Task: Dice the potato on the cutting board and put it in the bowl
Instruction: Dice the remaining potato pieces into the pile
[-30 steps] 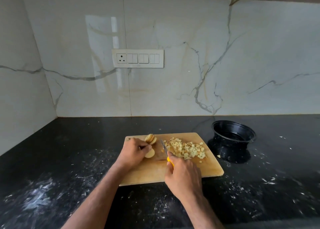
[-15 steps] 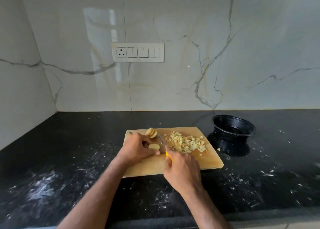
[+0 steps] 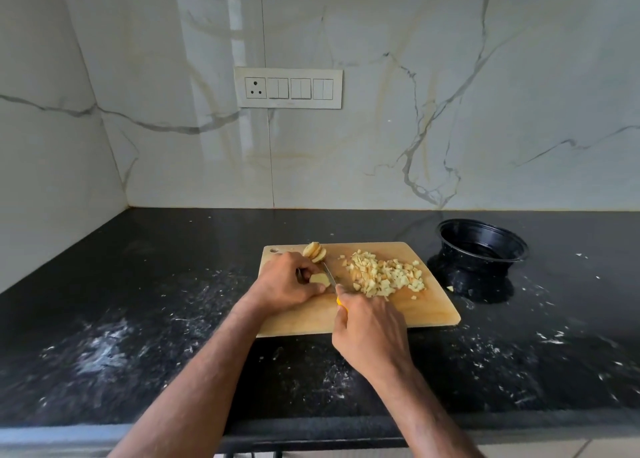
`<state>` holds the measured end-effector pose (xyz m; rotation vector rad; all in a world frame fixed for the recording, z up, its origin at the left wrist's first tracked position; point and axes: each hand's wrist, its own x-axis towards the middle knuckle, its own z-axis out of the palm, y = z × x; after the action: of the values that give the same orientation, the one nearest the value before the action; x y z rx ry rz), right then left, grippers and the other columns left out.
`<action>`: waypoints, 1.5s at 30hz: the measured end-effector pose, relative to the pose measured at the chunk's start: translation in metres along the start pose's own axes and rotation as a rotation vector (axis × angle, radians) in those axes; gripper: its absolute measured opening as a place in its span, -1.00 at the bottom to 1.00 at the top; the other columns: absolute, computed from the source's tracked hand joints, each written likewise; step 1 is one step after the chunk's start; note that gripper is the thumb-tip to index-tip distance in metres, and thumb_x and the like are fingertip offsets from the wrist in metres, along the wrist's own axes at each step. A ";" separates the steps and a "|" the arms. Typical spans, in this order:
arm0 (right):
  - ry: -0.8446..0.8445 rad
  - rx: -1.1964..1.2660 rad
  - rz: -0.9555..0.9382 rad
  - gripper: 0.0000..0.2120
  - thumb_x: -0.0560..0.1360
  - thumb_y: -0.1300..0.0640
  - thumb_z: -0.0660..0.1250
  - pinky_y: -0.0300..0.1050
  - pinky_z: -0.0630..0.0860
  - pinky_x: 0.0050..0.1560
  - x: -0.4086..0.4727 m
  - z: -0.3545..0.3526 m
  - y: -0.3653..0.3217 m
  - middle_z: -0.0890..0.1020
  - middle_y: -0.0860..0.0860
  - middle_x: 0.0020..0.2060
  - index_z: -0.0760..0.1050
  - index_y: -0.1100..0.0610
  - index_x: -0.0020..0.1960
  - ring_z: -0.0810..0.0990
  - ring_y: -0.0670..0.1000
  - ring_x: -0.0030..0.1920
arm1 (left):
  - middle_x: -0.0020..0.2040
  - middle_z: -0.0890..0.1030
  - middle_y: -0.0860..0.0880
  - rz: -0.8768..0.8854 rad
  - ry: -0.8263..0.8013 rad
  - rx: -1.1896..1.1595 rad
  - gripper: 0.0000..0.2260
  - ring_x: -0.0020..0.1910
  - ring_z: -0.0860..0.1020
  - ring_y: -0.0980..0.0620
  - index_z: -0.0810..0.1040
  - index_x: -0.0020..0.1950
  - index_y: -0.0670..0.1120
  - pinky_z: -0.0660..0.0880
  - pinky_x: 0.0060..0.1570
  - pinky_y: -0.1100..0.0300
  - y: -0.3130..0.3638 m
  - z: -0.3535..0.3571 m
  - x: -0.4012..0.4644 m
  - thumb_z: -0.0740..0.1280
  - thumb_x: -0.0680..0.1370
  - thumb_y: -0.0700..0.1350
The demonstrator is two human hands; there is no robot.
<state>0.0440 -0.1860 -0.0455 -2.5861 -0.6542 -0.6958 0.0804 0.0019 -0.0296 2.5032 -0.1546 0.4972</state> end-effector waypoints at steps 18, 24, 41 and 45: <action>-0.108 0.066 0.074 -0.84 0.62 0.12 0.24 -0.24 0.52 -0.40 0.002 0.004 -0.013 0.55 -0.13 -0.37 0.61 0.07 0.04 0.51 -0.17 -0.44 | -0.10 0.61 0.13 -0.029 -0.016 0.009 -0.72 -0.08 0.54 0.09 0.72 0.12 -0.01 0.50 0.01 0.14 -0.001 0.005 0.001 0.56 0.44 0.00; -0.176 0.081 0.067 -0.75 0.63 0.10 0.22 -0.21 0.56 -0.42 -0.017 -0.007 -0.005 0.59 -0.12 -0.37 0.61 0.05 0.22 0.52 -0.15 -0.47 | -0.15 0.58 0.18 -0.049 -0.028 0.004 -0.72 -0.13 0.53 0.16 0.71 0.12 0.01 0.43 -0.09 0.26 -0.004 0.006 0.002 0.57 0.44 0.02; -0.083 0.173 0.141 -0.66 0.60 0.04 0.28 -0.38 0.28 -0.43 -0.006 -0.013 -0.002 0.70 -0.12 -0.22 0.56 -0.02 0.36 0.50 -0.17 -0.39 | -0.26 0.65 -0.02 -0.058 0.014 -0.133 -0.76 -0.34 0.47 0.21 0.74 -0.07 -0.08 0.45 -0.28 0.28 -0.009 0.001 0.001 0.65 0.34 -0.04; -0.045 0.141 0.134 -0.63 0.57 0.05 0.28 -0.41 0.18 -0.45 -0.004 0.003 -0.004 0.71 -0.09 -0.24 0.55 -0.03 0.37 0.38 -0.16 -0.45 | -0.29 0.64 0.01 -0.056 0.010 -0.135 -0.78 -0.37 0.46 0.23 0.74 -0.07 -0.09 0.44 -0.30 0.32 -0.008 0.001 0.001 0.64 0.34 -0.09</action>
<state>0.0399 -0.1823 -0.0492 -2.4943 -0.5183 -0.5308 0.0831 0.0080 -0.0342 2.3667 -0.1100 0.4611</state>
